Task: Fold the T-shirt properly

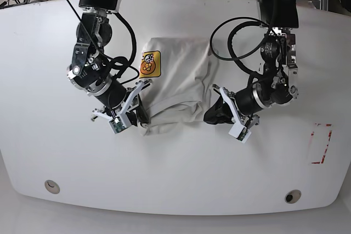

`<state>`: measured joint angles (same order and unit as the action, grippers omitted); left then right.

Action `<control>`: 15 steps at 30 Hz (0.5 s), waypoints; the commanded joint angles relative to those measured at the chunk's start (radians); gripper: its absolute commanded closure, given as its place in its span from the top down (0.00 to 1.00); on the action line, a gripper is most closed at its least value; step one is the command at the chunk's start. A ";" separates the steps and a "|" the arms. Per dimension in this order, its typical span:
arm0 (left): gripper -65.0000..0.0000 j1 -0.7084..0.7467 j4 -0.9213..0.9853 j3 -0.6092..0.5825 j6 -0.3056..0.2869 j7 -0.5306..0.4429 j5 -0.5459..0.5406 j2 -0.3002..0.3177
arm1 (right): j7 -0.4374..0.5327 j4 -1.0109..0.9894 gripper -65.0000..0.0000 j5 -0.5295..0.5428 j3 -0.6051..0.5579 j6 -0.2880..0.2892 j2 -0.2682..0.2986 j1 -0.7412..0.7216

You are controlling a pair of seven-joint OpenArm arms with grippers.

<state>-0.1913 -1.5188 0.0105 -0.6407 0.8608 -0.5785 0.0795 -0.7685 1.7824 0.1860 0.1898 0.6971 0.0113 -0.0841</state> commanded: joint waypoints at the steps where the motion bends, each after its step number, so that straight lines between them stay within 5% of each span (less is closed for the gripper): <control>1: 0.00 -0.012 -0.025 -0.001 -0.006 -0.025 -0.027 0.007 | 0.022 0.038 0.12 0.016 0.001 0.001 0.003 -0.023; 9: 0.00 -0.015 0.017 0.079 -0.001 -0.031 -0.021 0.016 | 0.022 0.040 0.12 0.016 0.001 0.001 0.002 -0.024; 15: 0.36 -0.069 0.114 0.093 0.000 -0.030 -0.027 0.015 | 0.022 0.040 0.12 0.016 0.001 0.001 0.002 -0.024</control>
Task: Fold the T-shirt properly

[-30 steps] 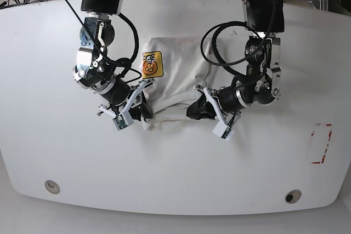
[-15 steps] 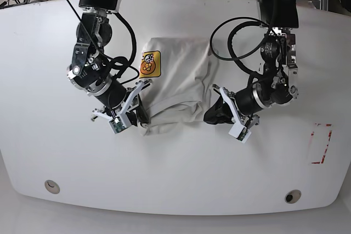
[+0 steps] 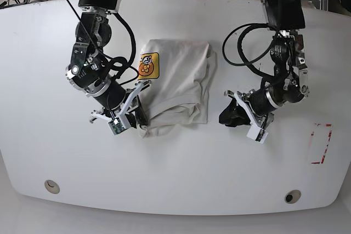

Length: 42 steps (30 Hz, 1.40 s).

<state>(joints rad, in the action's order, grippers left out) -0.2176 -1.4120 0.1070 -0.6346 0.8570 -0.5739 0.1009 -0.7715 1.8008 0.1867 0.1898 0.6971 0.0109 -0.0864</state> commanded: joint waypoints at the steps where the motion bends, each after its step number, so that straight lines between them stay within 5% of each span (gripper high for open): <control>1: 0.42 -0.047 0.020 -0.003 -0.006 -0.026 -0.031 -0.008 | 0.025 0.021 0.12 0.015 0.001 0.001 0.002 -0.022; 7: 0.66 -0.058 0.069 -0.011 -0.009 -0.029 -0.027 -0.048 | 0.025 0.020 0.12 0.015 0.001 0.001 0.002 -0.020; 33: 0.67 -0.119 0.314 -0.181 -0.009 -0.146 -0.025 -0.114 | 0.025 0.020 0.12 0.015 0.001 0.001 0.002 -0.020; 37: 0.62 -0.122 0.330 -0.217 -0.008 -0.181 -0.025 -0.114 | 0.025 0.020 0.12 0.015 0.001 0.001 0.002 -0.020; 42: 0.37 -0.122 0.348 -0.234 -0.006 -0.209 -0.027 -0.114 | 0.025 0.020 0.12 0.015 0.001 0.001 0.002 -0.020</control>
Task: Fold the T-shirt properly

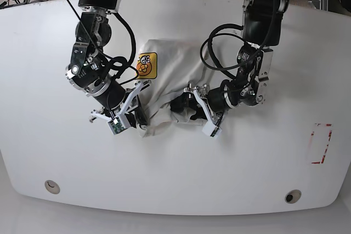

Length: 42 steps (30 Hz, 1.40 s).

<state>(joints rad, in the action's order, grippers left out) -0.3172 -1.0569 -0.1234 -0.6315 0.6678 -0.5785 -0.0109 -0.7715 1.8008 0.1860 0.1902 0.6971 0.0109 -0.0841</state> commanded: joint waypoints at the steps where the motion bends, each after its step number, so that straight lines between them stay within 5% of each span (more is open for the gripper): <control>1: 0.30 -0.023 -0.006 -0.002 -0.009 -0.024 -0.021 -0.002 | 0.025 0.020 0.12 0.016 0.001 0.001 0.002 -0.023; 7: 0.02 -0.023 -0.010 0.003 -0.008 -0.024 -0.022 -0.002 | 0.025 0.020 0.12 0.016 0.001 0.001 0.002 -0.023; 28: 0.01 0.048 -0.331 0.009 -0.008 0.062 -0.027 0.056 | 0.025 0.012 0.12 0.013 0.001 0.001 0.004 -0.023; 42: 0.01 0.086 -0.452 0.113 -0.008 0.080 -0.025 0.104 | 0.030 -0.086 0.12 0.007 0.001 0.001 0.004 -0.064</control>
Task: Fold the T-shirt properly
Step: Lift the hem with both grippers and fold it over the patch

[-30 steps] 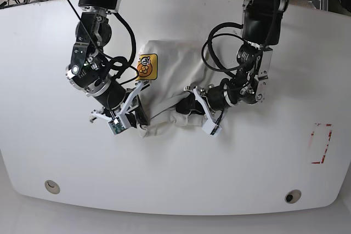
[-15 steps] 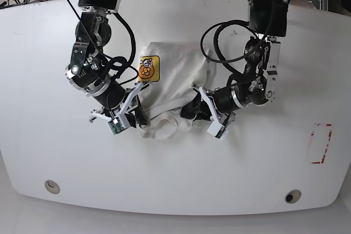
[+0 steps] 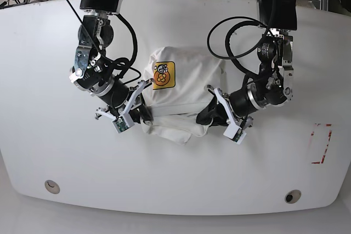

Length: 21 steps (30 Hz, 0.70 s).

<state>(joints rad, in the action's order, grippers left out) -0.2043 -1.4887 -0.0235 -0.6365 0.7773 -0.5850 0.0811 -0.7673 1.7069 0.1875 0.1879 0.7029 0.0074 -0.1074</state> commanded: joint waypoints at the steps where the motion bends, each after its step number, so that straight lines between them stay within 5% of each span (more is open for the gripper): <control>1: 0.01 -0.030 -0.019 0.018 -0.003 -0.029 -0.019 0.024 | 0.025 -0.006 0.12 0.005 0.003 -0.005 0.007 -0.045; 17: 0.02 -0.123 0.119 0.020 -0.003 -0.032 -0.016 0.033 | 0.091 -0.189 0.13 0.004 0.003 -0.005 0.010 -0.148; 21: 0.16 -0.180 0.202 0.020 -0.003 -0.032 -0.017 0.032 | 0.156 -0.242 0.14 0.002 0.003 -0.005 0.012 -0.159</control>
<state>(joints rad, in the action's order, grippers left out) -0.3313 -1.3079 -0.0113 -0.6411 0.7719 -0.5838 0.1074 -0.6445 1.4796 0.1871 0.1883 0.7067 0.0109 -0.2340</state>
